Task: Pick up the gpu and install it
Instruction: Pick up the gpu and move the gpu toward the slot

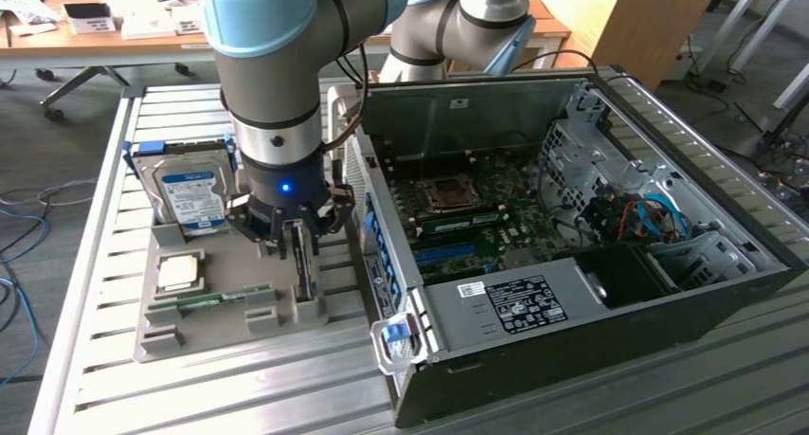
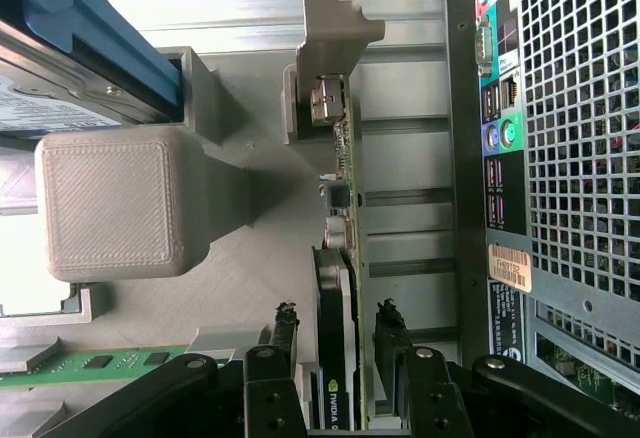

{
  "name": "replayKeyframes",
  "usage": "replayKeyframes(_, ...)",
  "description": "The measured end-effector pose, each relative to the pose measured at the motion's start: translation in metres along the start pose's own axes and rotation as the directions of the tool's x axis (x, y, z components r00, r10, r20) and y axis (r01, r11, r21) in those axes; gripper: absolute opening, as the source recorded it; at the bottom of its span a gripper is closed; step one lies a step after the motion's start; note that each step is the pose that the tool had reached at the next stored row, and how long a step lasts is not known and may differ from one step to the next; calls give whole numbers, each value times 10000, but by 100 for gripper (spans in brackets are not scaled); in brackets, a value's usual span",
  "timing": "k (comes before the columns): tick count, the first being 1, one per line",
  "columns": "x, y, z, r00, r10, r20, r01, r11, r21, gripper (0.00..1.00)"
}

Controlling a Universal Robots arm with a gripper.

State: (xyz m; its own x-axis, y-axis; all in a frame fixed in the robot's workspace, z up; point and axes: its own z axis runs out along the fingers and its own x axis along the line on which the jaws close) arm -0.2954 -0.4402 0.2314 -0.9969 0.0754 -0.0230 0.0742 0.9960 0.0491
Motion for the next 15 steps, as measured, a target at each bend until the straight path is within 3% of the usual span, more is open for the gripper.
replayKeyframes(7, 0, 0, 0, 10000, 0, 0, 0, 10000, 0, 44)
replayKeyframes(8, 0, 0, 0, 10000, 0, 0, 0, 10000, 0, 37)
replayKeyframes(15, -7, 0, 0, 10000, 1, -1, -1, 10000, 1, 37)
